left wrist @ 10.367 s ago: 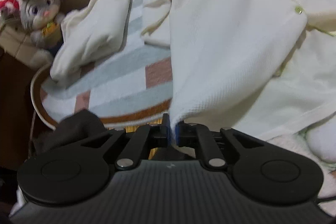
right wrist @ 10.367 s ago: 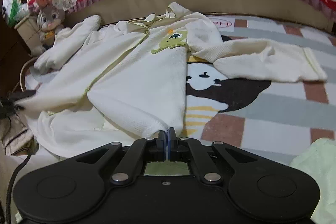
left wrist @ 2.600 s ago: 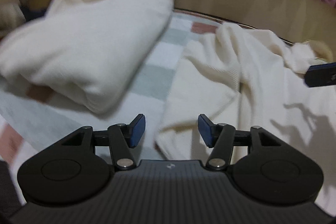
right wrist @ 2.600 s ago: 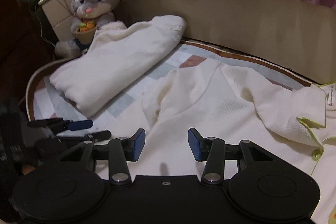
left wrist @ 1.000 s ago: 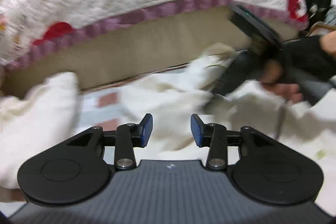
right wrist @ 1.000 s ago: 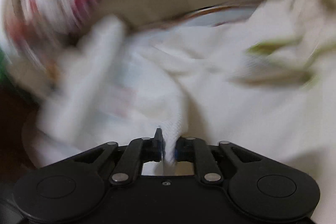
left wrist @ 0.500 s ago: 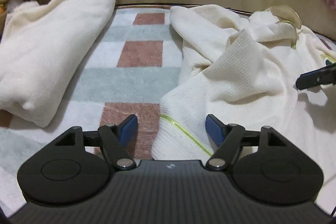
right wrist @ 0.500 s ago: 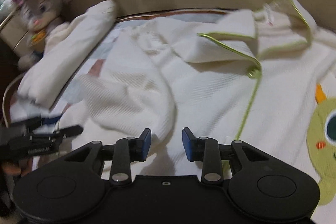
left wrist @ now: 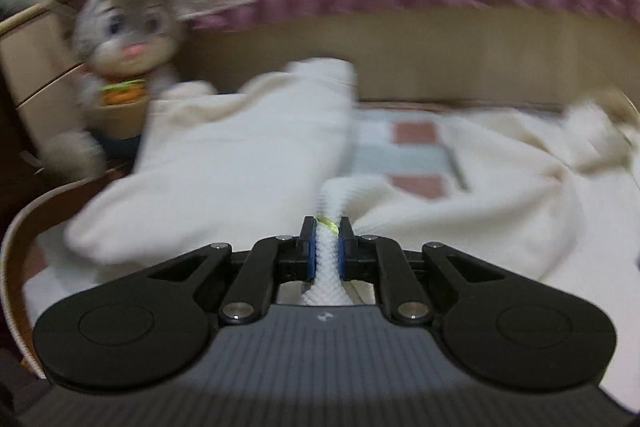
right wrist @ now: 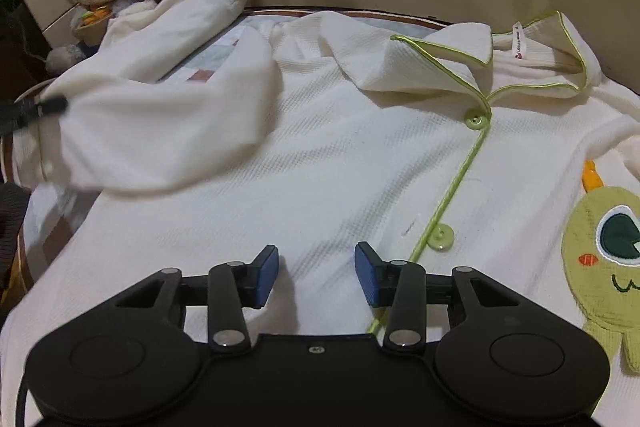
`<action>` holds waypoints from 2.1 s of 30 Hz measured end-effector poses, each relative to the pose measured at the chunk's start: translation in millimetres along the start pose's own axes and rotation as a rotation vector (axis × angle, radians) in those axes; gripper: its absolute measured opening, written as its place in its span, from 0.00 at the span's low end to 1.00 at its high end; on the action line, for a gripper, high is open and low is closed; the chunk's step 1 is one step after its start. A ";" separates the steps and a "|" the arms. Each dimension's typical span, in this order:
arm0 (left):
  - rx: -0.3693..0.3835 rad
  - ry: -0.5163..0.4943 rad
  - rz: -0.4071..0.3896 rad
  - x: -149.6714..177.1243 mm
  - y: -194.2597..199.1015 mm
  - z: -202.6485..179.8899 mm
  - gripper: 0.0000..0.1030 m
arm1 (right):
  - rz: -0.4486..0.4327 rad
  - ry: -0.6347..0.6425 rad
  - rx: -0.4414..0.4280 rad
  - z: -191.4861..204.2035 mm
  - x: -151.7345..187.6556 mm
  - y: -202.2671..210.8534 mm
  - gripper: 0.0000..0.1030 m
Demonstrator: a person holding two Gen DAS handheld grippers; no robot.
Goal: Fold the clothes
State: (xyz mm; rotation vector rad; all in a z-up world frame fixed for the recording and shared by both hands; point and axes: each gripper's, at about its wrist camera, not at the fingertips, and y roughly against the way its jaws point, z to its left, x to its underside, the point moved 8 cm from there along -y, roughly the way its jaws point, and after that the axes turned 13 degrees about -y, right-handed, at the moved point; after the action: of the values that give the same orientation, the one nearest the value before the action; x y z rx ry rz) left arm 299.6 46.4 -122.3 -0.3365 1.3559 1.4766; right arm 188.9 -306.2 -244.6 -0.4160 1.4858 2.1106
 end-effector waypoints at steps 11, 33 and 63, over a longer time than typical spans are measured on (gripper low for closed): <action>-0.297 -0.229 0.067 -94.3 -50.9 180.0 0.09 | 0.037 -0.016 0.035 3.5 -6.2 -5.8 0.50; -0.089 -0.146 -0.158 -142.4 -84.6 76.8 0.40 | -0.114 -0.070 0.025 -66.9 -58.3 87.3 0.53; 0.462 -0.181 -0.085 -223.4 -269.4 -300.1 0.04 | -0.189 -0.798 0.090 -293.0 -124.9 125.9 0.53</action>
State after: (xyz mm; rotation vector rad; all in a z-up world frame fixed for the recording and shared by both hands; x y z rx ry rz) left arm 481.5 -371.1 -194.0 0.0358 1.4658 1.0554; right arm 205.0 -642.9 -184.2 0.2919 1.0064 1.7327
